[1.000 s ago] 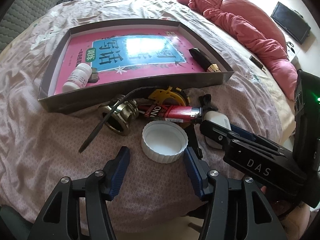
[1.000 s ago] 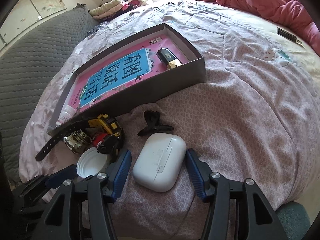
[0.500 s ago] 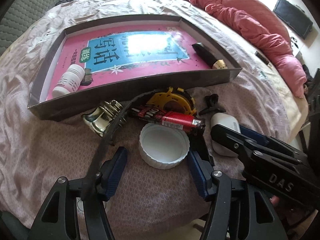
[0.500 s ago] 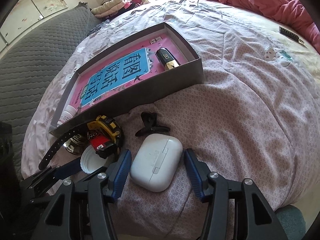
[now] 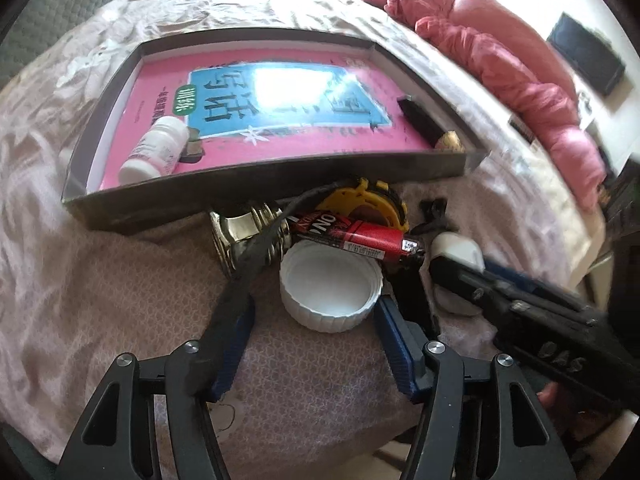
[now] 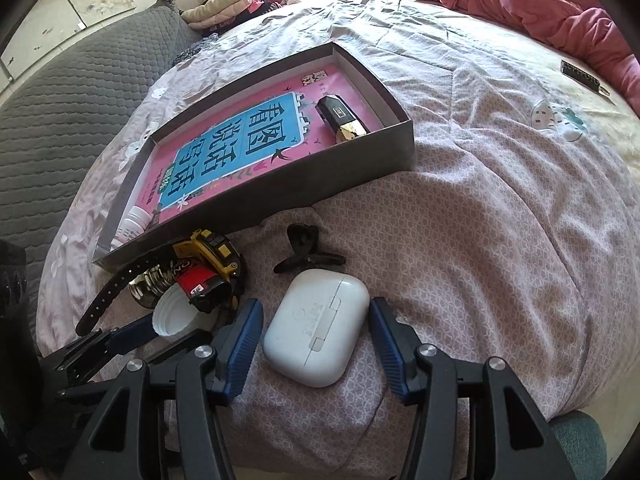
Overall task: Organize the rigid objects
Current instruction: 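Move the left tool to the white bottle cap while the right tool approaches the white earbud case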
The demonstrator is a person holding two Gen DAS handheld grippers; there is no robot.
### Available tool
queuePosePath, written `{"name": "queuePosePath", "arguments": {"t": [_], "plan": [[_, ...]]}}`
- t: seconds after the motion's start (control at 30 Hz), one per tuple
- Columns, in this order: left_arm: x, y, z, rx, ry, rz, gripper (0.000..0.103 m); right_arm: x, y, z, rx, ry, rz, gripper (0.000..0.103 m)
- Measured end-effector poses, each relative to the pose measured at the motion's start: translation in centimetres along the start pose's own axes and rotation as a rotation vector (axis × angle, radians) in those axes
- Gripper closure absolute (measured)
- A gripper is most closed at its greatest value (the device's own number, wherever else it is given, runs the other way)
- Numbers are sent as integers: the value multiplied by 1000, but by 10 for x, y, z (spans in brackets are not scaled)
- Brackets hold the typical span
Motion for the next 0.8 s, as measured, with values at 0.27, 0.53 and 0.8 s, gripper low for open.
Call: {"name": "queuePosePath", "arguments": {"t": [0.27, 0.53, 0.8], "plan": [[7, 2, -9, -46, 69, -22, 39, -1, -6, -12, -79, 74, -25, 46], [15, -8, -4, -32, 86, -47, 39, -8, -9, -17, -136, 129, -3, 46], [21, -20, 3, -7, 106, -58, 39, -10, -7, -16, -138, 131, 33, 49]]}}
Point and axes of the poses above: each gripper's, at about its wrist camera, not at the fingertips, and y roughly against the way its jaws point, z to its right, x to its top, the point moved 5 cm from there along -y, roughly the way its jaws point, and after that the axes turned 14 degrees about y, right-handed, at the moved point
